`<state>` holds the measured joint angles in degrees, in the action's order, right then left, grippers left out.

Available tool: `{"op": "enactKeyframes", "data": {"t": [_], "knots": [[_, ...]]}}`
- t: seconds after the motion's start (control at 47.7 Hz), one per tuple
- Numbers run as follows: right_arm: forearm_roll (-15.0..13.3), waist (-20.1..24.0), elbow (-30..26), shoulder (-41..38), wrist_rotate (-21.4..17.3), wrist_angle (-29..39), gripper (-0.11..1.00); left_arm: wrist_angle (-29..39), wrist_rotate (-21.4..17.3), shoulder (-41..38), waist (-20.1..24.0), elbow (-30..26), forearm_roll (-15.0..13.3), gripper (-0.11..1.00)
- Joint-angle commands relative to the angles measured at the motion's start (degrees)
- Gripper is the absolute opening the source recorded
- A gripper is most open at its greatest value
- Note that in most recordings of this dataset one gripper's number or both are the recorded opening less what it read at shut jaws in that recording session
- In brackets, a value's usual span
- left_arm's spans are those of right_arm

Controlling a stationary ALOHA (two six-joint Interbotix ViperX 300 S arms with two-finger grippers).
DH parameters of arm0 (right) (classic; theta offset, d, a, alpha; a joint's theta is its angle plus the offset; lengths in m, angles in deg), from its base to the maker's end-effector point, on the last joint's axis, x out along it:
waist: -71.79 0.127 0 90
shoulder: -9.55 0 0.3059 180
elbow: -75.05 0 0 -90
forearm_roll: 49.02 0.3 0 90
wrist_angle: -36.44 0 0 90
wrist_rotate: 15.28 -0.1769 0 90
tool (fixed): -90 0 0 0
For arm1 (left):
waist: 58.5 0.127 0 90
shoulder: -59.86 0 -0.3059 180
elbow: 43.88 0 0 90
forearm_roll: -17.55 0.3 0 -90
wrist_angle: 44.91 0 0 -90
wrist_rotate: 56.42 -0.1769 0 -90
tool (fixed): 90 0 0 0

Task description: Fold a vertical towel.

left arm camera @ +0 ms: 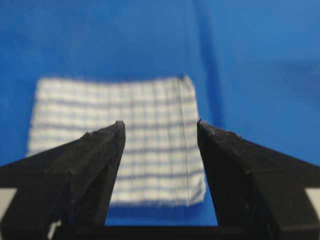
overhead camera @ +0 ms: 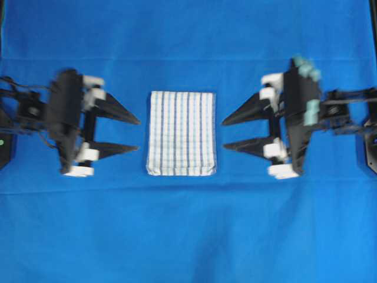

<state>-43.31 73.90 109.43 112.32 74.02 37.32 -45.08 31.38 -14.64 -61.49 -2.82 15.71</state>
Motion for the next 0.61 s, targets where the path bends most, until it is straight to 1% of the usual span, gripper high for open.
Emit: {"op": "enactKeyframes", "data": {"t": [0.0, 0.147, 0.168, 0.356, 0.461, 0.587], "knots": [[-1.4, -0.7, -0.3, 5.4, 0.1, 1.4, 0.57, 1.4, -0.3, 5.4, 0.4, -0.3, 0.1, 0.56], [-3.3, -2.0, 1.8, 12.5, 0.1, 4.1, 0.57, 3.8, -1.4, 14.6, 1.1, 2.0, 0.0, 0.56], [-3.5, -2.5, 2.4, 14.4, 0.1, 4.7, 0.57, 4.0, -1.4, 15.9, 1.3, 2.4, 0.0, 0.56], [-3.6, -4.6, 5.4, 25.9, 0.0, 8.7, 0.57, 7.9, -1.8, 27.2, 2.5, 4.9, 0.0, 0.56], [-3.6, -5.1, 8.7, 32.4, 0.0, 10.3, 0.57, 9.6, -1.8, 33.0, 2.9, 7.6, 0.0, 0.56], [-3.6, -6.0, 14.4, 39.0, -0.3, 10.3, 0.57, 9.8, -1.6, 39.6, 3.3, 12.4, 0.0, 0.56]]}}
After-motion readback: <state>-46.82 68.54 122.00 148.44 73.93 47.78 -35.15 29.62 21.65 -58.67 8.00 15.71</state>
